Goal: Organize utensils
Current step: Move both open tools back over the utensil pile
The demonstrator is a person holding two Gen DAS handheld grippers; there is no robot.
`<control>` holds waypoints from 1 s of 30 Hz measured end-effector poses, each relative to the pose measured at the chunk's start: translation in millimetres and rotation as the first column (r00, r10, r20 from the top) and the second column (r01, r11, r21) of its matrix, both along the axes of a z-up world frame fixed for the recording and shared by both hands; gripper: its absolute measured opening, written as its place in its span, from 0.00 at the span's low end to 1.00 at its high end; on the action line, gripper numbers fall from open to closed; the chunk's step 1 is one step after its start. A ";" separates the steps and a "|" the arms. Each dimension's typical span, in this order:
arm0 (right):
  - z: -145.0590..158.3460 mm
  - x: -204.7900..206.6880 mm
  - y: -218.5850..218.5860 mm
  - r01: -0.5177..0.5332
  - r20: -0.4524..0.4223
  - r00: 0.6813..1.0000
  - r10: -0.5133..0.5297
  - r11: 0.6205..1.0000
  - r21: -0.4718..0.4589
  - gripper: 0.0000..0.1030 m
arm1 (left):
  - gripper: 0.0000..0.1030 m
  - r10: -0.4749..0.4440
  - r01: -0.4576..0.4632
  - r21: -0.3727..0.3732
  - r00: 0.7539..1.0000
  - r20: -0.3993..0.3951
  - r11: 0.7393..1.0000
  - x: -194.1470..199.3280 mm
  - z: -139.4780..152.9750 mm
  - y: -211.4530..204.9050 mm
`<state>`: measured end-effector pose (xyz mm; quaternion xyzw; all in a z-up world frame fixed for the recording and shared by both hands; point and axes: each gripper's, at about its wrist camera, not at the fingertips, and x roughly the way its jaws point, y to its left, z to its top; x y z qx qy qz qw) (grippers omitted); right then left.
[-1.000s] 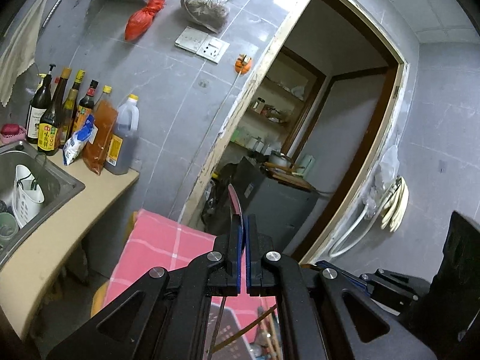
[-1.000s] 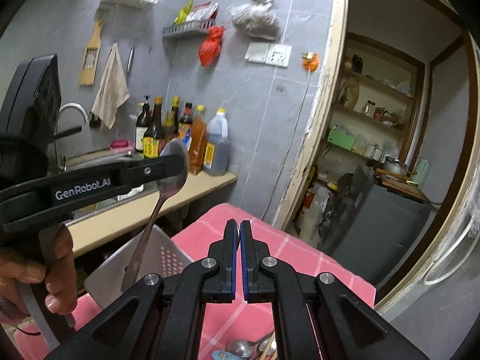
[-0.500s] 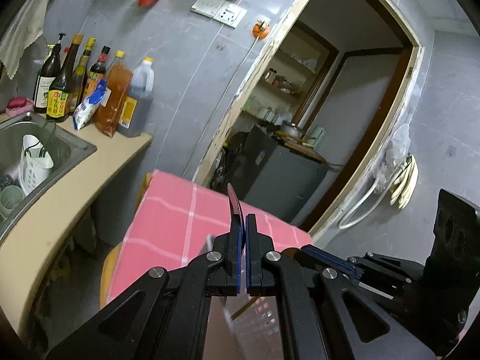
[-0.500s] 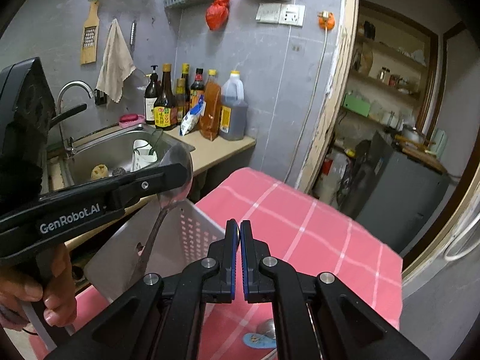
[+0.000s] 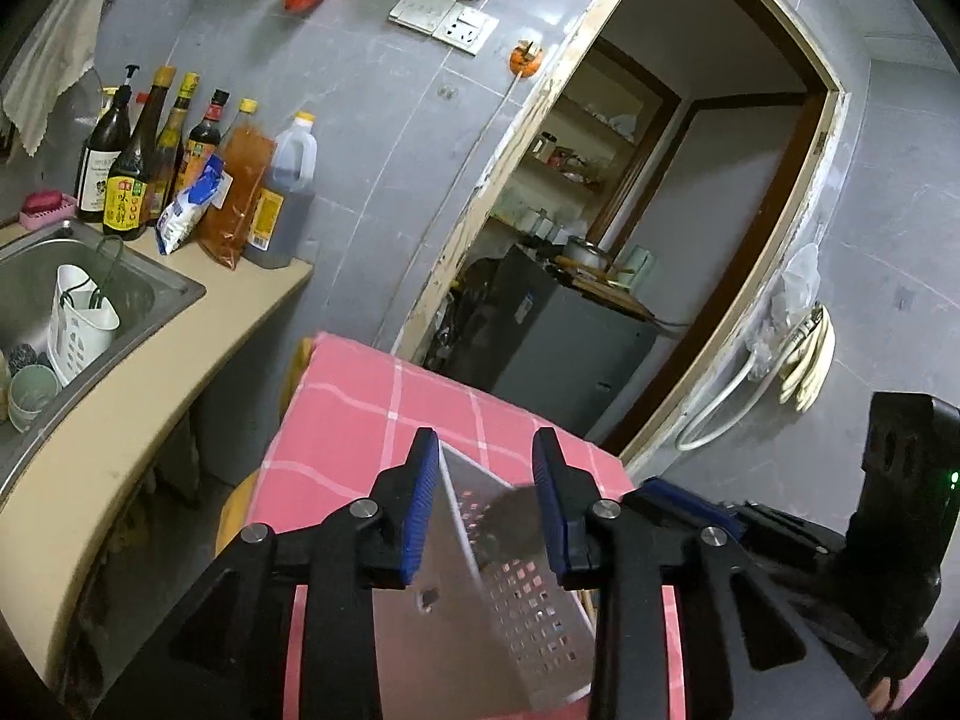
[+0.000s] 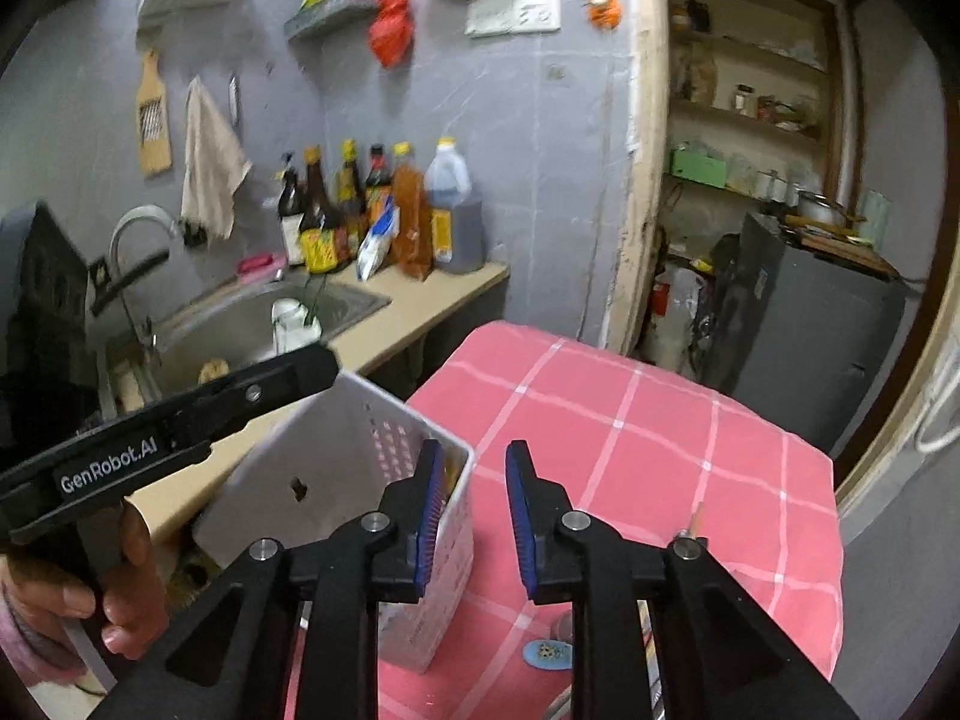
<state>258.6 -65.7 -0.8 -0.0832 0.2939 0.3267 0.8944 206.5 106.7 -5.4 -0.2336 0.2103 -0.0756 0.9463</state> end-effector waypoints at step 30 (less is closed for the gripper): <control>-60.6 39.9 -250.8 0.347 -0.306 0.902 -0.303 0.933 0.098 0.62 | 0.66 -0.192 0.244 0.171 0.943 -0.274 0.955 61.4 -30.4 -199.7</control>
